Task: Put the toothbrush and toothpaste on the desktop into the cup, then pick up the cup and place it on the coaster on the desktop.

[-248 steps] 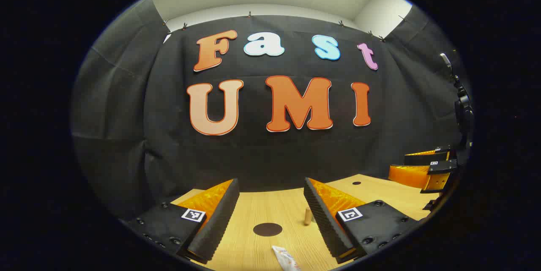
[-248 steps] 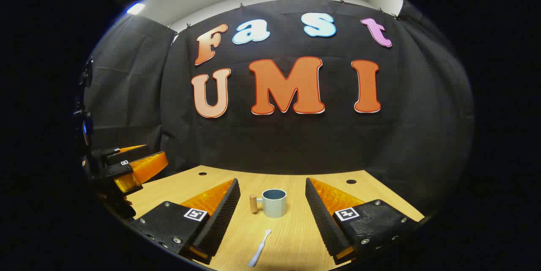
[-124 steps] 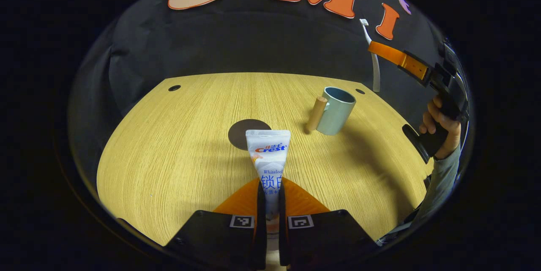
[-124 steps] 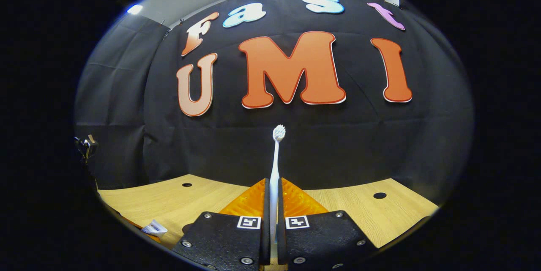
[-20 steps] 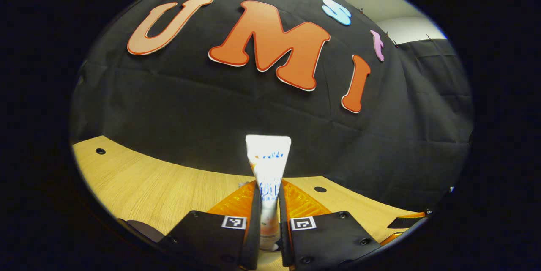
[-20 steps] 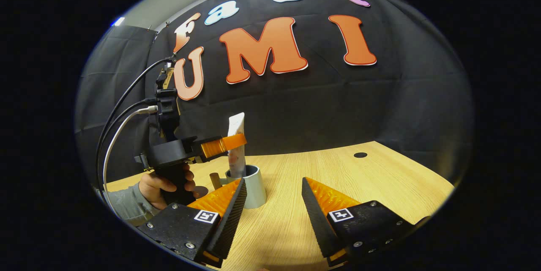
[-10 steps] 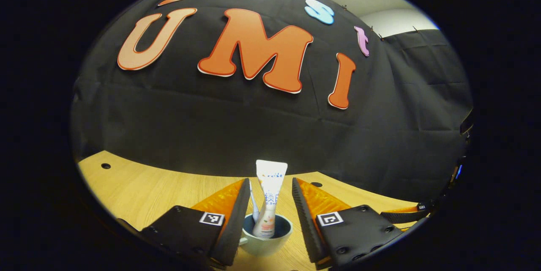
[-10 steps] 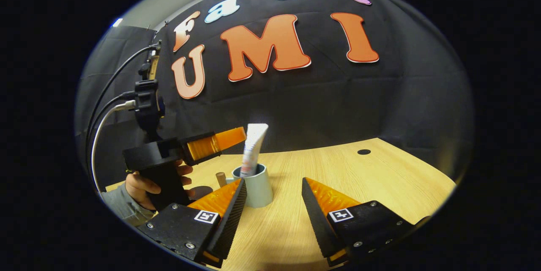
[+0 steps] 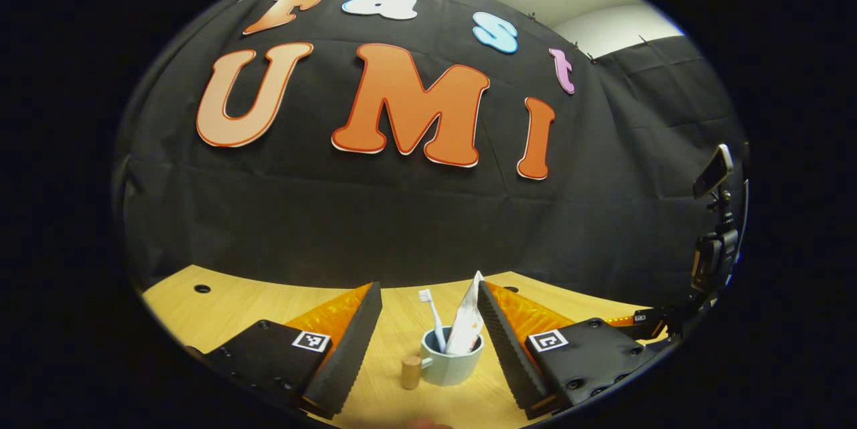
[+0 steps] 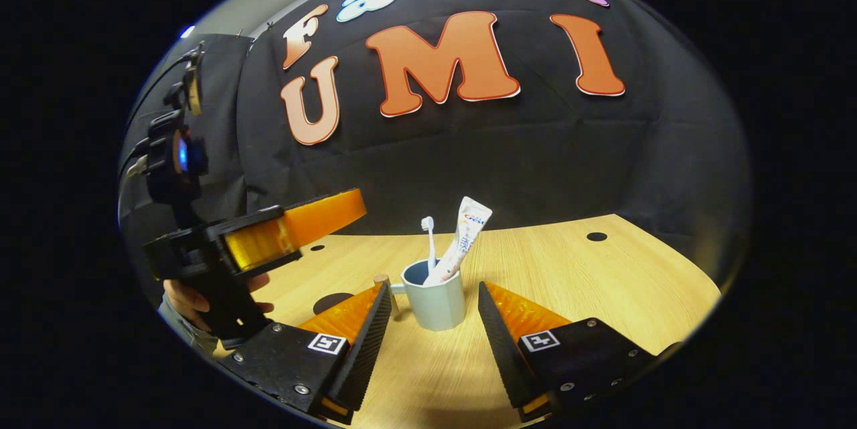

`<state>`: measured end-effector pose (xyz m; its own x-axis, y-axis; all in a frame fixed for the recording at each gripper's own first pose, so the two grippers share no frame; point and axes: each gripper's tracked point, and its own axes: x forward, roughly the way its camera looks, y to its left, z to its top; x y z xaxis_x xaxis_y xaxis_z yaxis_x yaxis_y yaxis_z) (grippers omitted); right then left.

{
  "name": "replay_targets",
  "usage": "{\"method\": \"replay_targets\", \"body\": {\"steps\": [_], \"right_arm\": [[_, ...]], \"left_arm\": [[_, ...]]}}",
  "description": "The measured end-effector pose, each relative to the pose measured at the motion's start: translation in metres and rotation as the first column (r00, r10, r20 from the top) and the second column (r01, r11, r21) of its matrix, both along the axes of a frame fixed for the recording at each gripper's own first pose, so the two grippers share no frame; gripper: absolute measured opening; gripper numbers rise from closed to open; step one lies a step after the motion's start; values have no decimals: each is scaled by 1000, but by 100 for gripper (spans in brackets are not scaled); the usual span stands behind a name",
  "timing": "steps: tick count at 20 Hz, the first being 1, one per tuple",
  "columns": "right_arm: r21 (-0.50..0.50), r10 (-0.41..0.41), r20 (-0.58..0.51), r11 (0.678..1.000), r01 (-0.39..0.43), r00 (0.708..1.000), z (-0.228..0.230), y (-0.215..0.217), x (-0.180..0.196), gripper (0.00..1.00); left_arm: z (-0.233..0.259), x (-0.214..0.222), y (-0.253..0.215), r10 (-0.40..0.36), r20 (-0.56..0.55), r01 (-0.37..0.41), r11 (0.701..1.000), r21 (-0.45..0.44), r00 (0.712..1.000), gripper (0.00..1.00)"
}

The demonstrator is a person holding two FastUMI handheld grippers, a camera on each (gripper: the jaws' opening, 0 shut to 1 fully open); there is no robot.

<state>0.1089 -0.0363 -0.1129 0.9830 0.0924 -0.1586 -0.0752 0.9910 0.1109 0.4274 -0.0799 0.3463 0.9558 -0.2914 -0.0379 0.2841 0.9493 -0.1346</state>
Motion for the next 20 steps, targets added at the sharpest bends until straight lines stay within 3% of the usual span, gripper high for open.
{"method": "replay_targets", "body": {"steps": [2,9,14,20], "right_arm": [[13,-8,-36,1000,9,999,-1,7,6,80],[113,9,-260,993,21,966,-14,46,23,82],[168,3,-413,983,73,911,-23,62,38,84],[243,23,-587,958,150,809,-45,83,54,79]], "left_arm": [[5,-13,17,24,4,-25,999,27,1000,98],[20,-50,80,117,47,-120,990,80,992,97],[15,-69,120,176,41,-179,980,84,984,99],[-2,-89,162,234,14,-234,968,90,972,98]]}}
